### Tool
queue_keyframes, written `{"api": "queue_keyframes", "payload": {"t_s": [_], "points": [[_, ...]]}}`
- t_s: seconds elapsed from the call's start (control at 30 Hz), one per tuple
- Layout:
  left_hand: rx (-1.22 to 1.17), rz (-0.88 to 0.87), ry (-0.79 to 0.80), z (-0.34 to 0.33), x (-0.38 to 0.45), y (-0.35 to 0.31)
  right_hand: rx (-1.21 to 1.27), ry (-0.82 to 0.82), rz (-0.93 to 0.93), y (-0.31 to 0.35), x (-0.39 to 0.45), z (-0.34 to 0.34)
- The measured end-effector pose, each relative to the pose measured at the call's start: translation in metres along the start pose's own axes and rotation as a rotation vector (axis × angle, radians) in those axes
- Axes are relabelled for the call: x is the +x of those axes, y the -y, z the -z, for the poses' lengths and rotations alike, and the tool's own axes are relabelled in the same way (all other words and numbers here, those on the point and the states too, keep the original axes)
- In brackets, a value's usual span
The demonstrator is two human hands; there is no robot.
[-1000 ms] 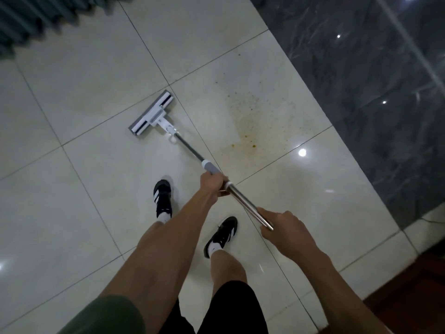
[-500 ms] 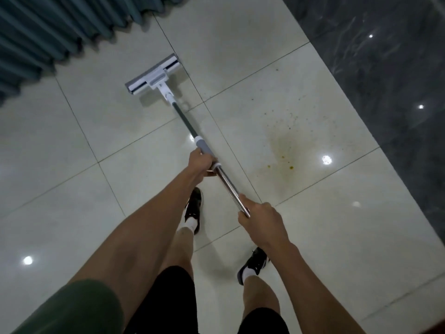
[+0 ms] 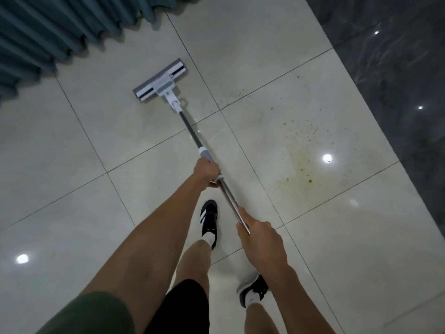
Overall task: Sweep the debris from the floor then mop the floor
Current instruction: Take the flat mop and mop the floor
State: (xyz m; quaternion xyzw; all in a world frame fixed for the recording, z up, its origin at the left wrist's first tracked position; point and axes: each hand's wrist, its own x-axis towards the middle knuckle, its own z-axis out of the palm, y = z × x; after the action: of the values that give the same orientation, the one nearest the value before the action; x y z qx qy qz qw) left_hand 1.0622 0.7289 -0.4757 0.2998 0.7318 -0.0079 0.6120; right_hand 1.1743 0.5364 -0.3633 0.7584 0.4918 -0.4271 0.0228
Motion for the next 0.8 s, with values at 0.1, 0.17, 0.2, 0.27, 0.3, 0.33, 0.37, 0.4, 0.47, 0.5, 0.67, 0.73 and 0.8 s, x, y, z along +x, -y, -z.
{"api": "queue_keyframes", "payload": {"t_s": [0.1, 0.17, 0.2, 0.27, 0.3, 0.33, 0.37, 0.4, 0.47, 0.5, 0.67, 0.73, 0.8], "points": [[-0.004, 0.002, 0.02, -0.019, -0.014, 0.017, 0.006, 0.01, -0.035, -0.022, -0.018, -0.005], [-0.01, 0.012, 0.027, -0.04, -0.026, 0.034, 0.021, 0.022, -0.06, -0.043, -0.038, -0.01], [-0.011, 0.016, 0.036, -0.052, -0.034, 0.043, 0.035, 0.034, -0.069, -0.054, -0.05, -0.013], [0.002, 0.026, 0.05, -0.079, -0.049, 0.063, 0.05, 0.056, -0.088, -0.081, -0.073, -0.019], [0.009, 0.022, 0.047, -0.092, -0.057, 0.074, 0.056, 0.064, -0.102, -0.096, -0.084, -0.022], [0.011, 0.015, 0.042, -0.105, -0.067, 0.087, 0.067, 0.069, -0.118, -0.111, -0.096, -0.025], [0.007, 0.01, 0.041, -0.118, -0.077, 0.099, 0.076, 0.069, -0.131, -0.126, -0.11, -0.027], [0.0, 0.011, 0.045, -0.131, -0.088, 0.109, 0.079, 0.069, -0.135, -0.141, -0.123, -0.03], [-0.014, 0.031, 0.064, -0.158, -0.109, 0.129, 0.085, 0.077, -0.141, -0.169, -0.148, -0.033], [-0.023, 0.042, 0.071, -0.172, -0.118, 0.138, 0.085, 0.077, -0.14, -0.183, -0.16, -0.035], [-0.018, 0.074, 0.087, -0.232, -0.159, 0.179, 0.094, 0.055, -0.164, -0.246, -0.217, -0.041], [0.001, 0.071, 0.098, -0.252, -0.173, 0.195, 0.099, 0.042, -0.18, -0.268, -0.24, -0.044], [0.021, 0.083, 0.121, -0.267, -0.187, 0.21, 0.095, 0.051, -0.2, -0.284, -0.262, -0.047]]}}
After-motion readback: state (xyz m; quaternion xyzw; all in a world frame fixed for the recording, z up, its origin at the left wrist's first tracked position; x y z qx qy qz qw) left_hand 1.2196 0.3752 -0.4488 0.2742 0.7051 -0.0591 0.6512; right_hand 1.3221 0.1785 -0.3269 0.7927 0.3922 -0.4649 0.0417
